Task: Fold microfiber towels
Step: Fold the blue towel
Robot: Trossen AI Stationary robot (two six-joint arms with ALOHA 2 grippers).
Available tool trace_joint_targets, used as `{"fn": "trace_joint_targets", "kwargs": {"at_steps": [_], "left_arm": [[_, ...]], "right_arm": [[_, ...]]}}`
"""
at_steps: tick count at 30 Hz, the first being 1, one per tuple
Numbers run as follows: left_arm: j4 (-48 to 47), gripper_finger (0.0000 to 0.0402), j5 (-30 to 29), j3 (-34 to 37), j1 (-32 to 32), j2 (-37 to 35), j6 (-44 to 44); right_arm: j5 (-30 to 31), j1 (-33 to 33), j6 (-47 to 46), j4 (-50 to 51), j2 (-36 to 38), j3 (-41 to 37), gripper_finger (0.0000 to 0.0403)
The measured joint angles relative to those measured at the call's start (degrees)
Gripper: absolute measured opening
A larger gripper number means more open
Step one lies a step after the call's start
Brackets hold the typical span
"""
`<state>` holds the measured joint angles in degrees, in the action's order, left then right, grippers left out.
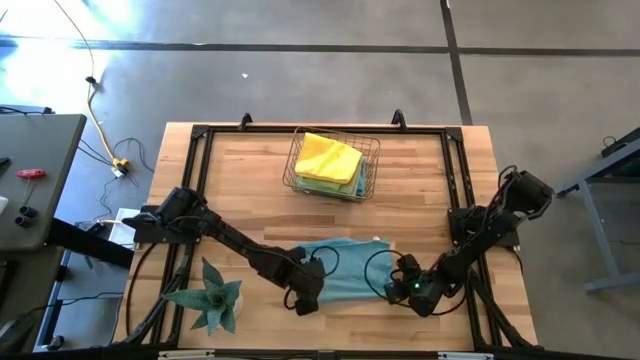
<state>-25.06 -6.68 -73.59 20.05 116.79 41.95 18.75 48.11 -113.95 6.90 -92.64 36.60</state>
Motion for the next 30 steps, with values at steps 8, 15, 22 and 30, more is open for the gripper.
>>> {"fn": "trace_joint_targets", "kwargs": {"at_steps": [8,15,22,30], "left_arm": [[-1.0,0.011,3.24,-5.61,0.17,0.59,-4.27],[-0.62,0.011,1.54,-7.78,0.09,0.46,-6.03],[-0.27,0.011,0.68,-7.78,0.11,0.39,-5.73],[1.04,0.011,0.16,-7.86,-0.17,0.22,-6.03]], "right_arm": [[-4.96,-0.33,0.98,12.2,6.26,-0.28,0.0001],[-9.82,-0.84,1.28,20.28,11.01,-0.31,0.0],[-14.86,-2.72,5.14,22.25,14.02,-0.28,0.0],[-19.62,-6.93,10.96,25.16,15.1,4.02,0.0]]}}
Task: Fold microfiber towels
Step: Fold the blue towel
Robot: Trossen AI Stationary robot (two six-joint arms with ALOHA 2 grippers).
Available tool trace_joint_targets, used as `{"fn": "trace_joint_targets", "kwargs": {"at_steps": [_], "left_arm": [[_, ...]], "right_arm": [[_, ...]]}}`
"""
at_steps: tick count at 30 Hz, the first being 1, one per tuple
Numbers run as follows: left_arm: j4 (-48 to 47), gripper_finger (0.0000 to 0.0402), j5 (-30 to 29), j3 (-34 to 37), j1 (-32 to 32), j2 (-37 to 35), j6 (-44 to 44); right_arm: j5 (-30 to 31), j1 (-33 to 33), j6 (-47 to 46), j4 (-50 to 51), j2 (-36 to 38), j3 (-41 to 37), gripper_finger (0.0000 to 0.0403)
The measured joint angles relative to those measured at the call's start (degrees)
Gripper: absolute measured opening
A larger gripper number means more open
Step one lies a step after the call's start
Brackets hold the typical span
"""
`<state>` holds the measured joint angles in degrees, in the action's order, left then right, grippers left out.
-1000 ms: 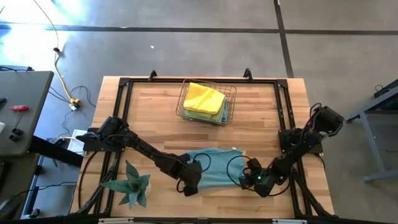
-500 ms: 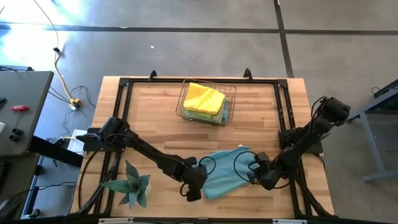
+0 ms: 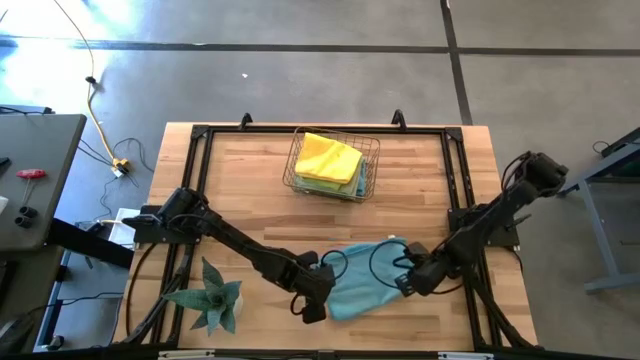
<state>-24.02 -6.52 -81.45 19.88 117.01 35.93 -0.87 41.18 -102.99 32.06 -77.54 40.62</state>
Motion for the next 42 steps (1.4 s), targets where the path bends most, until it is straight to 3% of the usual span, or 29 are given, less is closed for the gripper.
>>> {"fn": "trace_joint_targets", "kwargs": {"at_steps": [10,22,29,36,42], "left_arm": [[0.01,0.011,0.95,-0.02,0.07,-0.02,-0.03],[-0.3,0.011,5.45,-0.49,2.82,-0.11,4.95],[-0.85,0.011,9.25,-4.82,5.97,-0.13,4.18],[-11.2,0.011,8.76,-11.43,8.9,-0.17,0.1],[-21.09,0.011,4.56,-15.02,10.32,-0.22,-0.75]], "right_arm": [[1.56,-7.27,9.62,5.6,-1.89,9.27,0.0],[0.18,-12.94,25.24,5.66,-16.69,23.44,0.0],[-0.85,-14.62,32.53,4.91,-23.88,31.65,0.0],[-6.76,-14.29,37.1,0.68,-29.43,34.86,0.0],[-6.08,-13.29,39.39,2.15,-29.79,35.13,0.0]]}}
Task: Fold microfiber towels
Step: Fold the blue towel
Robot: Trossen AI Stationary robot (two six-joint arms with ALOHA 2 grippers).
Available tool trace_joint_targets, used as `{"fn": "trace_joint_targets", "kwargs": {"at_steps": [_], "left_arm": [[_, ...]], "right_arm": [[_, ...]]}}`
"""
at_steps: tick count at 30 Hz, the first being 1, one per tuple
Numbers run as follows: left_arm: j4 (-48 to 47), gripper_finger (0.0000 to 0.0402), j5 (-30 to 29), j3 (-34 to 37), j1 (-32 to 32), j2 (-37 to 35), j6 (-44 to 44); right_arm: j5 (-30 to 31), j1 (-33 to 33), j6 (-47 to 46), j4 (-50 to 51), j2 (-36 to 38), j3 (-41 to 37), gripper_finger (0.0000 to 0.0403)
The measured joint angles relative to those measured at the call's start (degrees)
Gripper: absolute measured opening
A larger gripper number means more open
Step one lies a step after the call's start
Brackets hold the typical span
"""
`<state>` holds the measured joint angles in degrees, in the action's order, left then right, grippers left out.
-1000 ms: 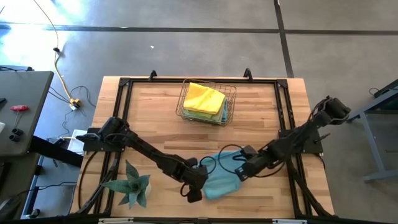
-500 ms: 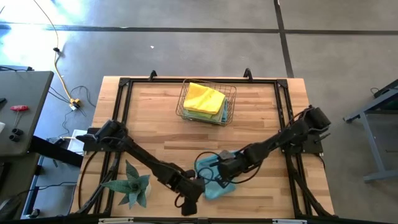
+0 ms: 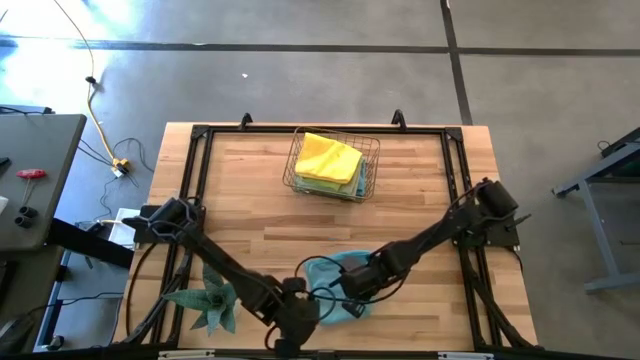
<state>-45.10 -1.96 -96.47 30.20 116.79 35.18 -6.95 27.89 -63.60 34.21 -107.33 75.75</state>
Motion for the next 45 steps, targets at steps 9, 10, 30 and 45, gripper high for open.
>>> {"fn": "trace_joint_targets", "kwargs": {"at_steps": [9,10,30,45], "left_arm": [[0.04,0.011,-7.8,0.01,0.21,0.0,-5.54],[0.65,0.011,-8.63,0.01,-0.17,0.0,-6.58],[6.97,0.011,-6.53,0.12,-9.9,11.83,-10.05],[2.9,0.011,-3.26,-0.19,-6.56,12.92,-7.68]], "right_arm": [[0.0,4.1,-0.95,19.19,0.93,0.02,0.0],[0.26,4.57,-1.52,20.2,0.92,0.0,0.0001],[5.7,9.34,-14.03,36.52,10.94,-1.12,0.0179],[18.97,15.82,-42.1,8.85,17.44,-21.88,0.0181]]}}
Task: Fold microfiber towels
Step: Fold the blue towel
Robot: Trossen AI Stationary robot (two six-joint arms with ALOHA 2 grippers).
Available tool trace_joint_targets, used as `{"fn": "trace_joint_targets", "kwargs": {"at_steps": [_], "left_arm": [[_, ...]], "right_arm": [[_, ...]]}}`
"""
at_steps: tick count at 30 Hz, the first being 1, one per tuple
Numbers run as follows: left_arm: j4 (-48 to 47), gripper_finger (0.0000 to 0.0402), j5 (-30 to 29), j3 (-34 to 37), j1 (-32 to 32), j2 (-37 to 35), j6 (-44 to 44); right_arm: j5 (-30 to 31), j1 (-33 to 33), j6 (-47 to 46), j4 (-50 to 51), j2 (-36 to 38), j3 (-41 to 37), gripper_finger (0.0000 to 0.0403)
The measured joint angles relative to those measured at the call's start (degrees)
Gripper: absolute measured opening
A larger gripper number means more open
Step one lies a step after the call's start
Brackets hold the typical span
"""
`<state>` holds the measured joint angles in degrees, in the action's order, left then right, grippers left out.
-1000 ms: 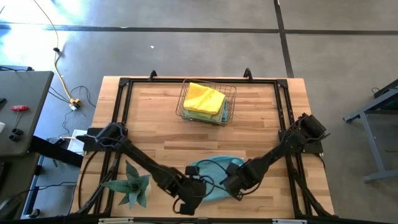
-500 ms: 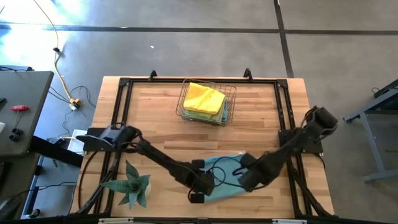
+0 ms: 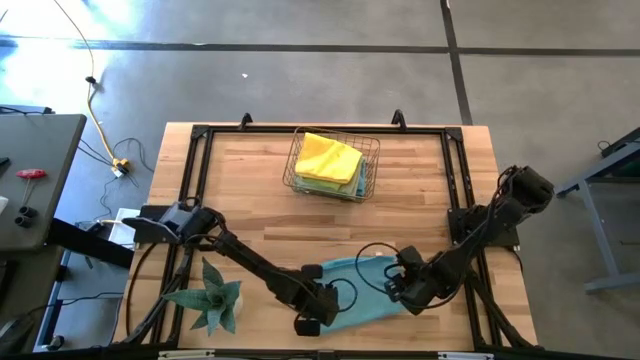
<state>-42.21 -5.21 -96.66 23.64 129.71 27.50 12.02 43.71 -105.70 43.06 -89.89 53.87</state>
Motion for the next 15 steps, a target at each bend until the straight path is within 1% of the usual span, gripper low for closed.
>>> {"fn": "trace_joint_targets", "kwargs": {"at_steps": [3,5,7,9,12,15], "left_arm": [[-0.43,0.011,0.18,0.0,0.23,0.07,-0.11],[-0.4,0.011,0.17,0.02,0.26,0.11,-0.1],[-0.4,0.011,0.22,0.05,0.26,0.13,0.06],[-0.4,0.011,0.24,0.07,0.26,0.15,0.2],[-0.65,0.011,0.74,0.13,0.26,0.15,0.32],[-0.69,0.011,0.92,0.16,0.28,0.15,0.41]], "right_arm": [[1.71,0.23,-1.81,-6.67,0.0,-4.23,0.0181],[3.8,0.1,-2.09,-15.97,0.0,-7.77,0.0181],[4.52,-0.24,-2.04,-26.01,0.0,-12.03,0.0181],[4.9,-0.5,-2.5,-32.26,0.01,-15.51,0.0181],[5.34,-0.83,-3.98,-37.14,0.27,-17.97,0.0181],[4.28,-0.95,-3.28,-37.39,1.07,-18.21,0.0181]]}}
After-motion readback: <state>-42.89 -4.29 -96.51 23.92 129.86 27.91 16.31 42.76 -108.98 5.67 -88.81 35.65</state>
